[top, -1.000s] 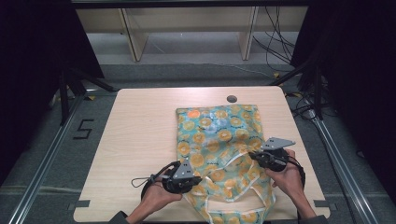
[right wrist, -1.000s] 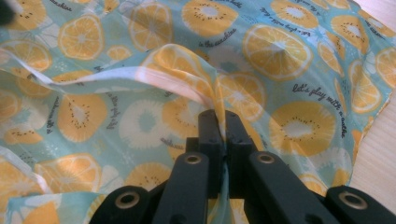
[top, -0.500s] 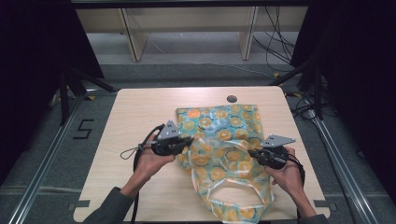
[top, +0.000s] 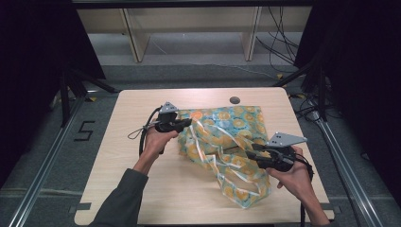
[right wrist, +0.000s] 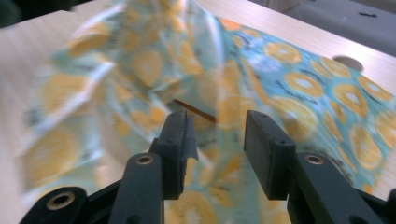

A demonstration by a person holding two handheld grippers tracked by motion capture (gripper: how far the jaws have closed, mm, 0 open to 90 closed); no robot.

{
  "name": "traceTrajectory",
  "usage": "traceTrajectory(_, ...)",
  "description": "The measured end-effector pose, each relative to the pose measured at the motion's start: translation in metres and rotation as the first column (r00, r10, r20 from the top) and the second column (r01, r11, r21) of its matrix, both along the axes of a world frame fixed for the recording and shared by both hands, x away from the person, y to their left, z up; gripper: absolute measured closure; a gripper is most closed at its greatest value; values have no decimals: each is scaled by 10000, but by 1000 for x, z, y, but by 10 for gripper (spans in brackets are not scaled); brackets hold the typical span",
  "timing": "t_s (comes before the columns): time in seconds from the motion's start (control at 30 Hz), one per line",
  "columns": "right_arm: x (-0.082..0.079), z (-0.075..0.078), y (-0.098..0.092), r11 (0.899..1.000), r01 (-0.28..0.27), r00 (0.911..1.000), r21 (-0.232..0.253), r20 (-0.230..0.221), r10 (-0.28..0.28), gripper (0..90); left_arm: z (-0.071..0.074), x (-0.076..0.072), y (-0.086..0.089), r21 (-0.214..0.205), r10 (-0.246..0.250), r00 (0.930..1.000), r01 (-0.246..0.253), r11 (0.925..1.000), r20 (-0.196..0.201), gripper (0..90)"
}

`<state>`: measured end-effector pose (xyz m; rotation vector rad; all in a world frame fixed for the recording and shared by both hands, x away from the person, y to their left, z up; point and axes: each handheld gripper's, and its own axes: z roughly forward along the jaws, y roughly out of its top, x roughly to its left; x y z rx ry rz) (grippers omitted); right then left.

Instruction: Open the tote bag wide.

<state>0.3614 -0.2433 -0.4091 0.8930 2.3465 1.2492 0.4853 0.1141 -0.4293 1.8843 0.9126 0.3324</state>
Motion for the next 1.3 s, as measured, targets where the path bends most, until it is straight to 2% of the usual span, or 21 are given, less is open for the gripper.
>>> traceTrajectory(0.1,-6,0,10,9996,-200,9997,-198,-115,198,589,-4,4,1,77,77,10000,-76,9999,-46,895)
traceTrajectory(0.13,-6,-4,18,9970,-600,9981,-489,-202,590,584,-8,8,3,58,126,9998,-125,9999,-178,895)
traceTrajectory(0.27,-2,-15,26,9959,-636,9967,-646,-550,601,548,-14,12,3,23,92,9994,-92,10000,-340,895)
traceTrajectory(0.5,23,-30,48,9938,-752,9962,-824,-507,711,509,-14,10,3,-55,-33,9991,31,10000,-411,893)
traceTrajectory(0.53,31,-36,57,9902,-1062,9892,-910,-1106,959,509,-14,10,3,-85,-191,9990,187,9998,-413,893)
traceTrajectory(0.57,31,-36,57,9902,-1062,9892,-910,-1106,959,509,-14,10,3,-85,-191,9990,187,9998,-413,893)
traceTrajectory(0.6,34,-39,61,9864,-1172,9855,-1152,-1358,1013,528,-14,10,3,-102,-228,9989,224,9997,-400,893)
traceTrajectory(0.63,36,-44,66,9837,-1283,9842,-1262,-1382,1106,622,-14,10,3,-137,-244,9988,239,9996,-426,893)
traceTrajectory(0.67,37,-49,69,9685,-1681,9813,-1838,-1241,1468,823,-14,10,3,-177,-233,9987,225,9996,-459,893)
traceTrajectory(0.73,38,-48,69,9663,-1668,9825,-1963,-1159,1460,872,-14,9,3,-170,-292,9983,284,9995,-501,892)
traceTrajectory(0.83,44,-32,64,9768,-1371,9895,-1648,-689,1273,900,-14,8,2,13,-252,9989,253,9997,-383,892)
traceTrajectory(0.87,49,-24,60,9825,-1073,9942,-1526,-259,1045,900,-15,8,2,18,-295,9987,296,9996,-418,892)
traceTrajectory(0.97,85,4,46,9863,167,9975,-1641,700,-53,900,-18,7,2,231,-353,9985,363,9991,-412,891)
traceTrajectory(1.0,85,4,46,9863,167,9975,-1641,700,-53,900,-18,7,2,231,-353,9985,363,9991,-412,891)
traceTrajectory(1.03,108,11,39,9815,773,9954,-1749,693,-661,900,-21,7,1,252,-420,9977,434,9987,-524,890)
traceTrajectory(1.07,120,10,36,9803,964,9936,-1725,746,-846,900,-21,7,1,252,-420,9977,434,9987,-524,888)
traceTrajectory(1.1,130,10,35,9757,1106,9931,-1891,596,-1010,900,-22,7,2,492,-575,9970,600,9970,-516,885)
traceTrajectory(1.17,140,6,34,9714,1236,9919,-2025,544,-1148,900,-25,7,-2,452,-648,9961,675,9967,-594,878)
traceTrajectory(1.2,149,1,33,9621,1359,9905,-2362,515,-1273,900,-27,7,-2,656,-834,9945,875,9940,-628,873)
traceTrajectory(1.23,163,-12,32,9508,1512,9880,-2706,106,-1541,900,-30,6,-6,818,-1015,9922,1073,9908,-722,854)
traceTrajectory(1.3,173,-26,32,9393,1559,9849,-3057,-250,-1716,900,-30,4,-9,828,-915,9930,977,9918,-752,805)
